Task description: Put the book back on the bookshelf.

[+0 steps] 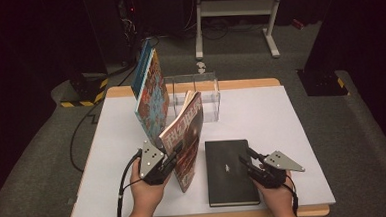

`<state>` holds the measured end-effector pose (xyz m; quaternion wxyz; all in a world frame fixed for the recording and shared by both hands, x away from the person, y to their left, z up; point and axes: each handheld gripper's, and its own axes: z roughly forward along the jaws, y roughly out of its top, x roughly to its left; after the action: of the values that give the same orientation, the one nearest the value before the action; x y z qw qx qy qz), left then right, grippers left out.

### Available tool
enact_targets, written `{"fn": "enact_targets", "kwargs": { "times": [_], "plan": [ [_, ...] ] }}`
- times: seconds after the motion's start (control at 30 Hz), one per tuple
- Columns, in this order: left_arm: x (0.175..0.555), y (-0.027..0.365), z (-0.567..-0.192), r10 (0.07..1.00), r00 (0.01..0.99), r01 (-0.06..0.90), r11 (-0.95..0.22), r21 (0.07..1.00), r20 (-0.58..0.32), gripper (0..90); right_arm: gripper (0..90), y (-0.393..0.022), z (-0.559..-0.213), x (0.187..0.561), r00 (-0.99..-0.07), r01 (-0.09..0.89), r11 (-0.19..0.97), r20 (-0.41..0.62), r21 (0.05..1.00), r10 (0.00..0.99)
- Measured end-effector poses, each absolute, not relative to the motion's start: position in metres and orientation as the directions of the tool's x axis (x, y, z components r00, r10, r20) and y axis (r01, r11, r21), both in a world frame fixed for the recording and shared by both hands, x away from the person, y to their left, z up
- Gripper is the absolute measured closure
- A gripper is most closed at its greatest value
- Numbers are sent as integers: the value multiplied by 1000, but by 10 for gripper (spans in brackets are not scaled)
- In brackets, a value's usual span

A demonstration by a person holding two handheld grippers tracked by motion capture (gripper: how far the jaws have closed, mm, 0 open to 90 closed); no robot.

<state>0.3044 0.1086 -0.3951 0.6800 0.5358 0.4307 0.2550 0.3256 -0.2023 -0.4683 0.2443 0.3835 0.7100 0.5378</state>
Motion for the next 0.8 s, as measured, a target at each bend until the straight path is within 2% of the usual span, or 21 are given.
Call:
{"fn": "enact_targets", "kwargs": {
  "times": [0.1,0.4,0.53,0.6,0.8],
  "plan": [
    [303,107,-393,793,521,115,300,947,-314,835,612,-203,-468,326,-586,285,120,74,951,807],
    [308,92,-384,811,542,49,232,971,-221,841,616,-204,-467,325,-583,282,105,84,954,808],
    [316,92,-377,796,555,40,266,963,-243,841,618,-205,-467,324,-582,281,104,83,954,809],
    [319,90,-375,806,548,11,260,966,-223,841,619,-205,-467,324,-580,283,101,86,954,810],
    [331,95,-383,809,544,-4,271,963,-225,841,620,-207,-467,324,-577,280,99,85,955,812]
  ]
}}
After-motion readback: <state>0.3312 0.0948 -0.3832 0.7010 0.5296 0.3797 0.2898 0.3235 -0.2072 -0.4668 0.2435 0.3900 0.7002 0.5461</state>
